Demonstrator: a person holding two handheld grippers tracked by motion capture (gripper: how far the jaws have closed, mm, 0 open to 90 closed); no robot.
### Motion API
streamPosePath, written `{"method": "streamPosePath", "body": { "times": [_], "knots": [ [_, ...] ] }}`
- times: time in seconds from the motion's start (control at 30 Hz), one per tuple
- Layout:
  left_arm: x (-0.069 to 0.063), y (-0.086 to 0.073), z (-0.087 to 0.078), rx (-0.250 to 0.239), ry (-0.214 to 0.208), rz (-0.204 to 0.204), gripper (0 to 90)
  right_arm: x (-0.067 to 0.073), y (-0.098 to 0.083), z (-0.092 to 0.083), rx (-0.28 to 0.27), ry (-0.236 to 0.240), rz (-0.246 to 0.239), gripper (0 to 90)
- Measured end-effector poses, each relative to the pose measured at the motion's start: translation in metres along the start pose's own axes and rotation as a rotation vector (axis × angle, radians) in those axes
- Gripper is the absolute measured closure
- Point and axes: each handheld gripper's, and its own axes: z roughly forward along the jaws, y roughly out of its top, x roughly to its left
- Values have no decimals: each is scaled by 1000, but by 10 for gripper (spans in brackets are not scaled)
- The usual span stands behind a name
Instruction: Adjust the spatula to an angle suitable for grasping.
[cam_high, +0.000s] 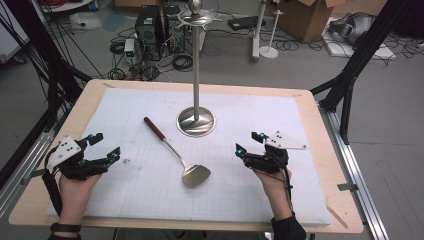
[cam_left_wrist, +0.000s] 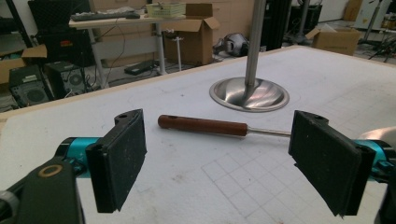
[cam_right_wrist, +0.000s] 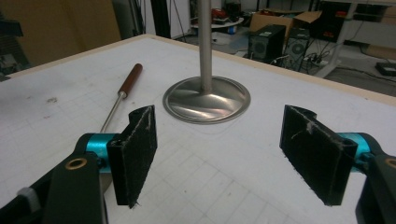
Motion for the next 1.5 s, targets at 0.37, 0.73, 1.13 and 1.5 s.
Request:
{"method": "streamPosePath", "body": {
  "times": [0.37, 0.73, 1.13, 1.5],
  "knots": [
    [-1, 0, 2, 7, -5, 2, 195, 11, 8, 24, 24, 48, -9, 261],
    [-2, -1, 3, 15, -6, 8, 195, 25, 13, 51, 70, 93, -33, 262],
    [-3, -2, 4, 18, -11, 8, 194, 48, 16, 84, 126, 151, -54, 263],
    [0, -4, 4, 28, -15, 10, 195, 64, 19, 104, 153, 205, -60, 262]
  ]
}}
